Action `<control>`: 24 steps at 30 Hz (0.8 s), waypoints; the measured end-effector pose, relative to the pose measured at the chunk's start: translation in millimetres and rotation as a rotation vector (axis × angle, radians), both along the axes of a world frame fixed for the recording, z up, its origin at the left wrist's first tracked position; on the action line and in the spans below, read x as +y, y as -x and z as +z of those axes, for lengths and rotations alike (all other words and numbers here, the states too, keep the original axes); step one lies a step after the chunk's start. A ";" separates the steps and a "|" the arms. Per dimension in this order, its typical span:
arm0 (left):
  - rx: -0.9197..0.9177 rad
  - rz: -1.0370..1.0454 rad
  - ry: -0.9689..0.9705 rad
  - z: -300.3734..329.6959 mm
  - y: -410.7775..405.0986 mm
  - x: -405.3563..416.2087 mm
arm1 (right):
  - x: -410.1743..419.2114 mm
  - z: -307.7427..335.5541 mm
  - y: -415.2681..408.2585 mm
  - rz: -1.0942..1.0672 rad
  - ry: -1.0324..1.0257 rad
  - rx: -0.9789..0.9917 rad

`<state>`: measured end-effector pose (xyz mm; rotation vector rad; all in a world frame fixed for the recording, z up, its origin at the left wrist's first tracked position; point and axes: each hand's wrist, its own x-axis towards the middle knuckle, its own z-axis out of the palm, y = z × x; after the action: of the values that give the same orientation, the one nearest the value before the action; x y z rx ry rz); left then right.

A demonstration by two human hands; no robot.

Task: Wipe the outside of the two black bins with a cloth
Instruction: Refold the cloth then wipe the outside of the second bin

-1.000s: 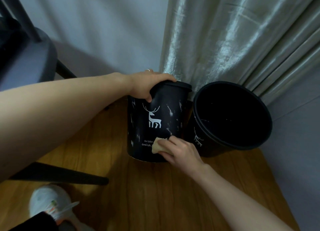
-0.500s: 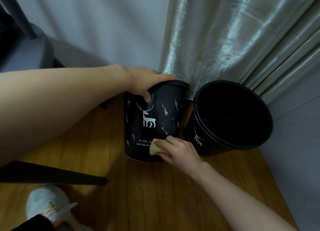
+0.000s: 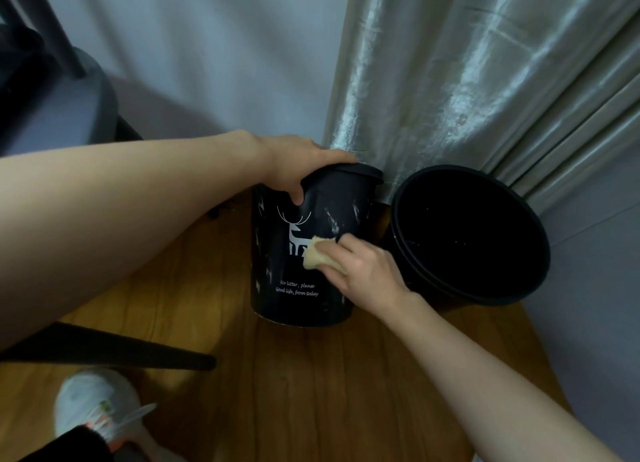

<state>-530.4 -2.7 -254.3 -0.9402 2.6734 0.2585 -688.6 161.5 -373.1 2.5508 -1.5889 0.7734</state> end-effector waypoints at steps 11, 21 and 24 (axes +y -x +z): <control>0.004 -0.010 -0.031 2.3 -1.6 0.8 | -61.7 44.5 -9.4 -0.117 0.030 -0.085; -0.009 0.019 -0.046 5.4 -2.8 2.1 | -67.6 43.4 12.8 -0.239 -0.058 -0.186; 0.000 0.016 -0.042 4.9 -2.5 2.0 | -66.2 38.3 5.0 -0.241 -0.064 -0.224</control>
<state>-527.8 -0.7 -249.4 -0.9489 2.6507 0.3161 -693.6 95.3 -334.8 2.3186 -1.9710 1.0233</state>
